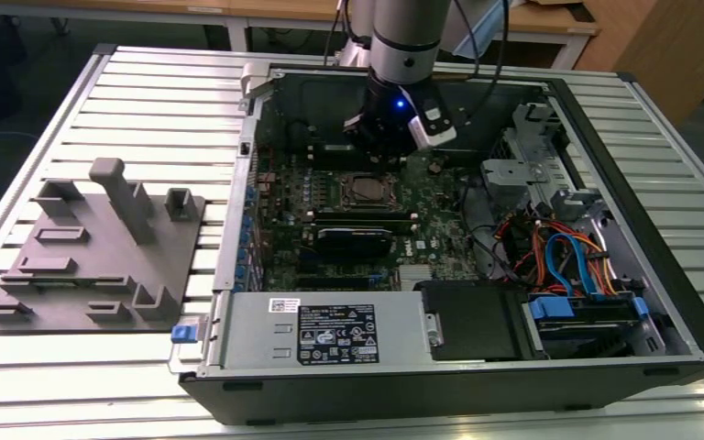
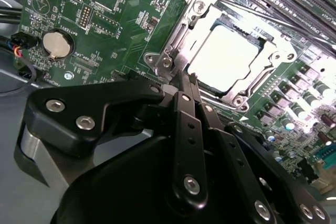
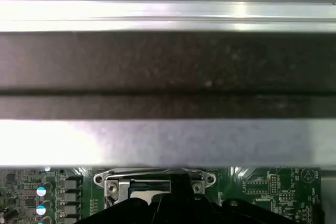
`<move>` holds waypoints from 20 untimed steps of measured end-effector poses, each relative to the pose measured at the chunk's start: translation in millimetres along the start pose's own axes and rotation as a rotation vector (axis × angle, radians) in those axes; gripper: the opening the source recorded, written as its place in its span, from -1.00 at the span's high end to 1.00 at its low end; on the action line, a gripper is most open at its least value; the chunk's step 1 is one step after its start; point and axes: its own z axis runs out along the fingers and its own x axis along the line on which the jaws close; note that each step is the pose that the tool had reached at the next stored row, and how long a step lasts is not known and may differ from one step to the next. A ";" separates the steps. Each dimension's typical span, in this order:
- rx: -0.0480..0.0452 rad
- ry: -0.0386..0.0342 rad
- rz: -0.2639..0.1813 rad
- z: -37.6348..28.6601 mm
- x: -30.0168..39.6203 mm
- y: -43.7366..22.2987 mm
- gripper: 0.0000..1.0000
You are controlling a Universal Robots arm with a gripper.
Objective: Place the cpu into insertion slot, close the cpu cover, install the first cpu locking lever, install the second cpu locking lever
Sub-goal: 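Install the second cpu locking lever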
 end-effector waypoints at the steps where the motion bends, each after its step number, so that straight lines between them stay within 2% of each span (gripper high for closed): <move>1: -0.0001 0.0000 0.000 -1.1 0.0 0.0 0.80; 6: -0.0002 0.0000 0.000 -2.2 -0.1 -1.4 0.80; 20: -0.0001 0.0000 0.000 -2.5 -0.4 -20.8 0.80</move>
